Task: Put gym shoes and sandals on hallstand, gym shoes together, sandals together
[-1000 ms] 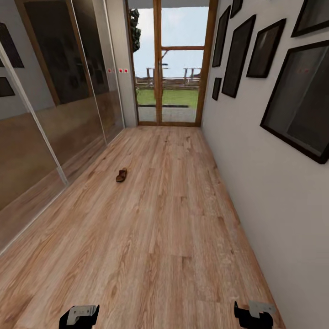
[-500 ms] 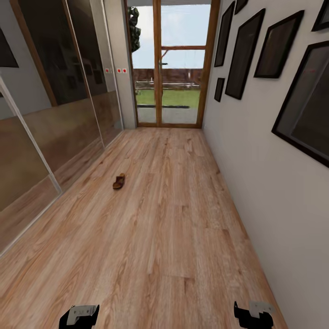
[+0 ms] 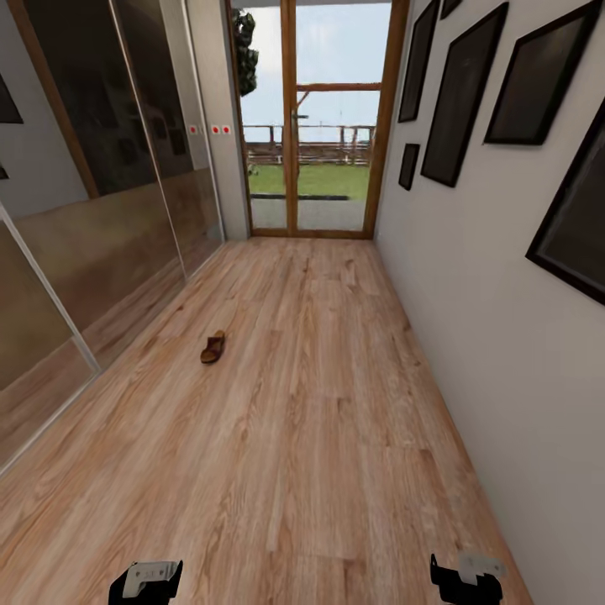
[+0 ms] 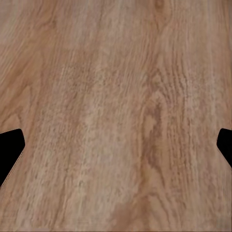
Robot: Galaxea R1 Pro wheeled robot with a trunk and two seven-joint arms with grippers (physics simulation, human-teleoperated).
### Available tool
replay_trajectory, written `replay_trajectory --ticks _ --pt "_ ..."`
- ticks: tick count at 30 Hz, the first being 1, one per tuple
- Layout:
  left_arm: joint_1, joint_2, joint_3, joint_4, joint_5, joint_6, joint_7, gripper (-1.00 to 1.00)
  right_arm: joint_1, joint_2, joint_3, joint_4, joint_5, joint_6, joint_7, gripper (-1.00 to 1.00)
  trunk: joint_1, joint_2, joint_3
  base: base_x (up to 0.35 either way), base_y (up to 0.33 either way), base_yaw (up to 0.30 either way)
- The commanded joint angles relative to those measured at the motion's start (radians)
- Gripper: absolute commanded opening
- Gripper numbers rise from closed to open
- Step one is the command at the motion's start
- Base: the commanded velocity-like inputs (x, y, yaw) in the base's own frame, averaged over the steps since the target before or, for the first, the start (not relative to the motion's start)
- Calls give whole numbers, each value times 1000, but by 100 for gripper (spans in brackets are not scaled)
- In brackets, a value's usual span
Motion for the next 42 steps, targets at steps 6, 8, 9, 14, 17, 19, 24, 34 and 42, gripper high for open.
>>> replay_trajectory --ticks 6,8,9,14,17,19,24,34,42 --pt "-1 -1 8 0 -6 -4 -8 100 -1 0 -2 1 -4 -4 1 100 0 0 -1 339 0 0" --pt "-1 -1 8 0 -6 -4 -8 100 -1 0 -2 1 -4 -4 1 100 0 0 -1 339 0 0" --pt "-1 -1 8 0 -6 -4 -8 100 -1 0 -2 1 -4 -4 1 100 0 0 -1 339 0 0" --pt "-1 -1 8 0 -6 -4 -8 100 -1 0 -2 1 -4 -4 1 100 0 0 -1 339 0 0" --pt "-1 -1 8 0 -6 -4 -8 100 -1 0 -2 1 -4 -4 1 100 0 0 -1 339 0 6" --pt "-1 -1 8 0 -6 -4 -8 100 -1 0 -2 1 -4 -3 1 100 0 0 -1 339 0 35" --pt "-1 -1 8 0 -6 -4 -8 100 -1 0 -2 1 -5 -3 1 100 0 0 -1 339 0 178" --pt "-1 -1 8 0 -6 -4 -8 100 -1 1 -2 1 -5 -3 1 100 0 0 -1 339 0 257" --pt "-1 -1 8 0 -6 -4 -8 100 -1 0 -2 1 -5 -3 0 100 0 0 -1 339 0 251"
